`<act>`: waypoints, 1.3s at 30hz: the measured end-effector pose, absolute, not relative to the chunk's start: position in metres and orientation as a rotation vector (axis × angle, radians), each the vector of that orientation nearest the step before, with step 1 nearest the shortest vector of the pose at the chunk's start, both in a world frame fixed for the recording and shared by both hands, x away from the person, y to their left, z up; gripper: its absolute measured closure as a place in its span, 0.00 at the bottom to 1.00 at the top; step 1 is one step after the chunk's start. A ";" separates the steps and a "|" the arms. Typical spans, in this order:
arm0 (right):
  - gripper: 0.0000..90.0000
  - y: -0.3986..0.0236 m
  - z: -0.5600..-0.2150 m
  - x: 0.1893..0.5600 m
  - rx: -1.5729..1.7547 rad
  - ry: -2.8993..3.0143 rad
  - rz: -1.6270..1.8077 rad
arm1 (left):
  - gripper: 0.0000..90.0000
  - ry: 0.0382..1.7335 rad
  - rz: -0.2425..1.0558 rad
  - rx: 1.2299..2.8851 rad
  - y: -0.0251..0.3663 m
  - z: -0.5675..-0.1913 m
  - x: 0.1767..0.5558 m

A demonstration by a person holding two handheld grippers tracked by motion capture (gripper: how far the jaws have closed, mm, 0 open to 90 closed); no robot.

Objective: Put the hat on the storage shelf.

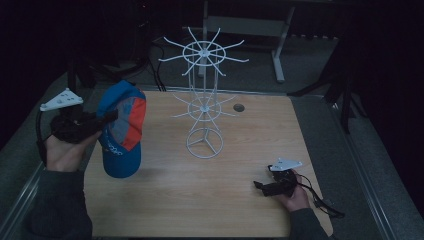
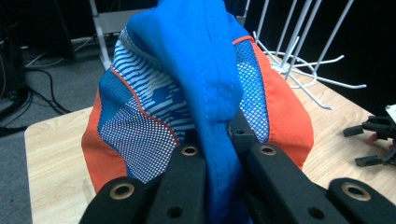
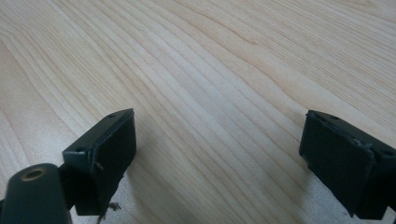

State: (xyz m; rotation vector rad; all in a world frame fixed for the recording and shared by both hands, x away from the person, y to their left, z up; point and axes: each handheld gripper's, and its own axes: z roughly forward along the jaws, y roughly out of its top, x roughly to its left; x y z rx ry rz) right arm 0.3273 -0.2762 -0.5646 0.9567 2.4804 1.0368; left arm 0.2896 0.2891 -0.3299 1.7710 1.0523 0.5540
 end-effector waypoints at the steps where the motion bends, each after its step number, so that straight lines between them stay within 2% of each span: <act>1: 0.12 -0.276 -0.565 0.327 0.958 2.480 1.037 | 0.98 1.047 0.553 1.774 0.289 -0.329 0.289; 39: 0.12 -0.276 -0.564 0.327 0.958 2.481 1.036 | 0.98 0.912 0.579 1.794 0.279 -0.310 0.283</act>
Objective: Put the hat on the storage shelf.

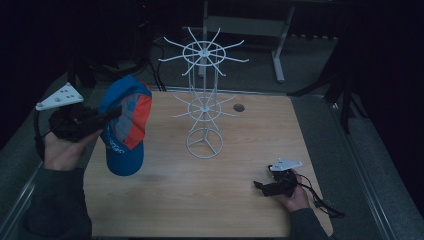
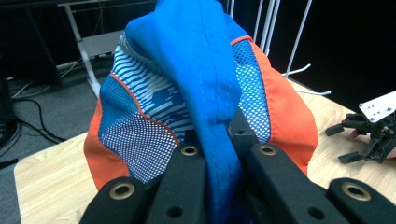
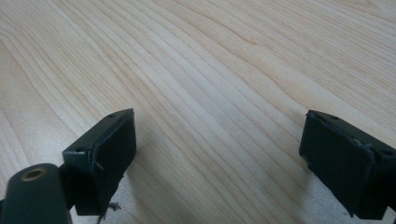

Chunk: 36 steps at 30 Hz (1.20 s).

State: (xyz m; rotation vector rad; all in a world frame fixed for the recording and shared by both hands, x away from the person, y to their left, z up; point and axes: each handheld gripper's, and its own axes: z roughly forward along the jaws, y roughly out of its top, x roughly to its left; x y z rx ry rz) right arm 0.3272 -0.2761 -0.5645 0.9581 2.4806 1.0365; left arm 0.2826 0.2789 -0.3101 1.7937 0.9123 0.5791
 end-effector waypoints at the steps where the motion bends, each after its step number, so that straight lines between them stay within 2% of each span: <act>1: 0.12 -0.276 -0.564 0.327 0.957 2.481 1.036 | 0.98 0.910 0.579 1.794 0.279 -0.310 0.283; 36: 0.12 -0.276 -0.565 0.327 0.955 2.480 1.036 | 0.98 0.826 0.578 1.734 0.280 -0.296 0.279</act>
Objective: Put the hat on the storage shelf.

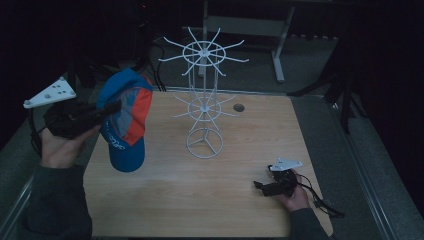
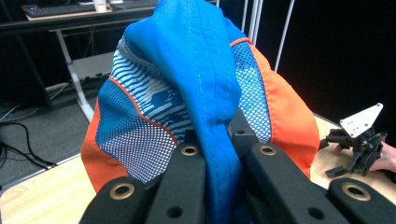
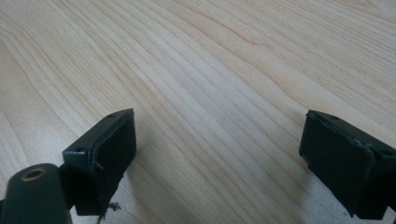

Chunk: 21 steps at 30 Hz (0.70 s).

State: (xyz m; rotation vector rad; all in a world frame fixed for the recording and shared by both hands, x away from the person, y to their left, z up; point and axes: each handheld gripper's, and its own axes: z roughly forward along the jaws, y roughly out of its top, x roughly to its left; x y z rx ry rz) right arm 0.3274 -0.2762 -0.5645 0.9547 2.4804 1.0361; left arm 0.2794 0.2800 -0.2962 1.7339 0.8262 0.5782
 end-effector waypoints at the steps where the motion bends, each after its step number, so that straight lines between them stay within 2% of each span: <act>1: 0.12 -0.276 -0.565 0.327 0.955 2.480 1.037 | 0.98 0.826 0.579 1.732 0.280 -0.296 0.279; 21: 0.12 -0.276 -0.565 0.328 0.955 2.480 1.037 | 0.98 0.824 0.592 1.701 0.282 -0.289 0.278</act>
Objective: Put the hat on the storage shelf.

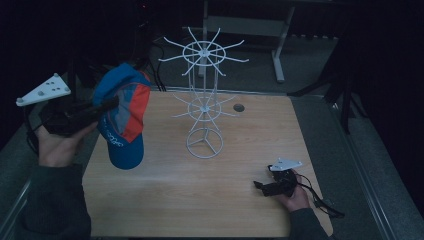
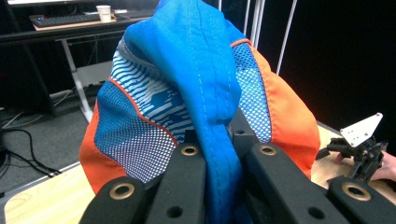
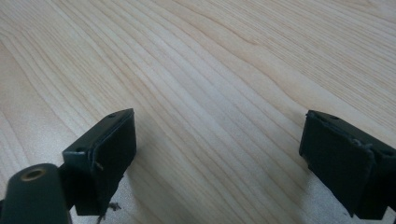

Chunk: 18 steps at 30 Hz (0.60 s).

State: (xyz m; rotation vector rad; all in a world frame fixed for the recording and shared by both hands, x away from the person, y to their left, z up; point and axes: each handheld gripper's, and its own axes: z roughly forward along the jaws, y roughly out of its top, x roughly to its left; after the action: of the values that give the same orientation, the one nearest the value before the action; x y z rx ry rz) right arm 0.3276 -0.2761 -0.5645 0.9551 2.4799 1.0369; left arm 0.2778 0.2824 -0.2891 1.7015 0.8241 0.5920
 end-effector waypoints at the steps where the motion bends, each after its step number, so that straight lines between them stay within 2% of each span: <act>1: 0.12 -0.276 -0.565 0.328 0.956 2.480 1.036 | 0.98 0.824 0.591 1.700 0.282 -0.289 0.278; 18: 0.12 -0.276 -0.565 0.328 0.955 2.480 1.037 | 0.98 0.819 0.597 1.693 0.281 -0.285 0.279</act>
State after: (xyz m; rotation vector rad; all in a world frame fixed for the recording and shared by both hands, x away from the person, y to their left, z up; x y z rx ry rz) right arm 0.3276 -0.2761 -0.5645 0.9550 2.4800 1.0368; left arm 0.2791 0.2807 -0.2851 1.6929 0.8193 0.5975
